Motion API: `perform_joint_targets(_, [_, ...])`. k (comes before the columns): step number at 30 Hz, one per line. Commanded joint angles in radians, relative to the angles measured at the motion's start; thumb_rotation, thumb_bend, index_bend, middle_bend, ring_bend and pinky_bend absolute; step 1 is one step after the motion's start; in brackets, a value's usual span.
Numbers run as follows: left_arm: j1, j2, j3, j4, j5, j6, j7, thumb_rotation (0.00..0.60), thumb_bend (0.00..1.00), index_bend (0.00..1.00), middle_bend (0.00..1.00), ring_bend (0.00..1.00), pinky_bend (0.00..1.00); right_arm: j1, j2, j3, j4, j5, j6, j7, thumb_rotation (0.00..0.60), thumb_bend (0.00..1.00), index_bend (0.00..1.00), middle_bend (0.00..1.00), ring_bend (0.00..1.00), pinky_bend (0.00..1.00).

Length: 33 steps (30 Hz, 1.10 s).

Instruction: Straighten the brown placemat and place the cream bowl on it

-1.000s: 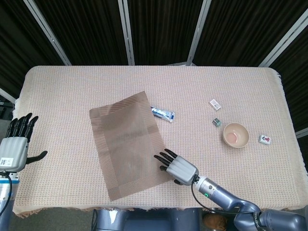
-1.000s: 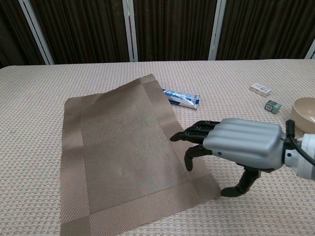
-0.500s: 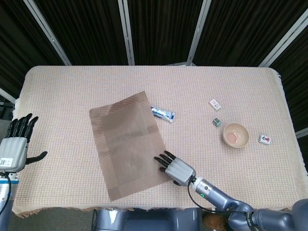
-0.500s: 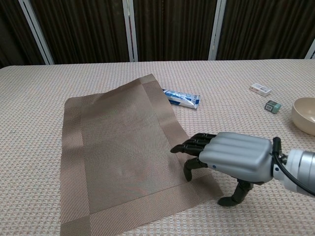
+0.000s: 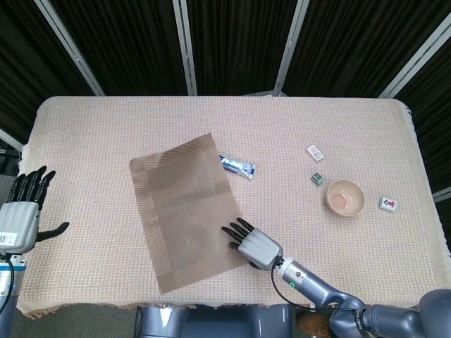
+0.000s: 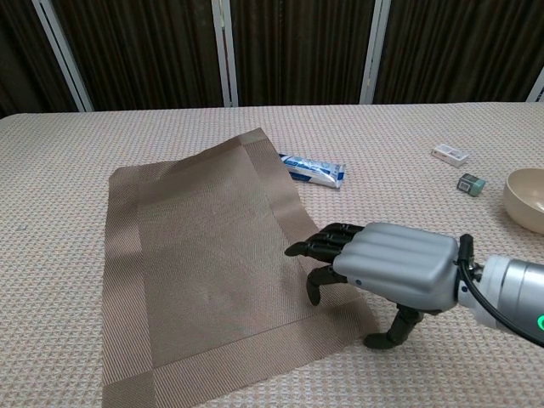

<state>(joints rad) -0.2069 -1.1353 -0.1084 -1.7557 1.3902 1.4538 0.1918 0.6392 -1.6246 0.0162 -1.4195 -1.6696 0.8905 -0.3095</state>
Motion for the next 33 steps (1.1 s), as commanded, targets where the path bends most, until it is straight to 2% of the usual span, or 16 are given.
perform_joint_targets(1, [0.001,0.0,0.0,0.0,0.001,0.001,0.0,0.6,0.0,0.0,0.0,0.0,0.0,0.003,-0.006,0.0,0.007,-0.002,0.01,-0.001,0.6,0.13,0.34,0.0,0.0,0.0])
perform_joint_targets(4, [0.002,0.001,0.0,-0.001,0.002,0.002,-0.001,0.6,0.0,0.0,0.0,0.0,0.0,0.004,-0.013,-0.001,0.019,-0.002,0.02,0.001,0.6,0.13,0.34,0.0,0.0,0.0])
perform_joint_targets(15, [0.002,-0.002,0.001,0.0,0.004,-0.003,0.003,0.6,0.0,0.0,0.0,0.0,0.0,0.007,-0.026,-0.027,0.055,-0.017,0.057,0.05,0.6,0.29,0.37,0.03,0.0,0.0])
perform_joint_targets(19, [0.002,-0.003,0.001,0.0,0.005,-0.005,0.005,0.6,0.0,0.0,0.0,0.0,0.0,0.007,-0.034,-0.034,0.072,-0.028,0.076,0.073,0.6,0.3,0.39,0.03,0.0,0.0])
perform_joint_targets(23, [0.003,-0.004,0.002,-0.001,0.005,-0.006,0.006,0.6,0.0,0.0,0.0,0.0,0.0,0.007,-0.039,-0.041,0.084,-0.033,0.089,0.088,0.6,0.37,0.51,0.05,0.0,0.0])
perform_joint_targets(25, [0.003,-0.004,0.002,0.0,0.005,-0.006,0.007,0.6,0.0,0.0,0.0,0.0,0.0,0.005,-0.042,-0.044,0.091,-0.037,0.1,0.096,0.6,0.4,0.61,0.07,0.0,0.0])
perform_joint_targets(29, [0.004,-0.004,0.002,-0.001,0.006,-0.006,0.006,0.6,0.0,0.0,0.0,0.0,0.0,-0.001,-0.047,-0.05,0.103,-0.048,0.124,0.111,0.6,0.42,0.56,0.1,0.0,0.0])
perform_joint_targets(31, [0.005,-0.005,0.003,-0.002,0.007,-0.005,0.007,0.6,0.0,0.0,0.0,0.0,0.0,-0.003,-0.051,-0.058,0.112,-0.057,0.139,0.124,0.6,0.43,0.61,0.12,0.0,0.0])
perform_joint_targets(33, [0.005,-0.005,0.004,-0.002,0.009,-0.005,0.008,0.6,0.0,0.0,0.0,0.0,0.0,-0.005,-0.053,-0.065,0.121,-0.068,0.152,0.134,0.6,0.44,0.6,0.13,0.0,0.0])
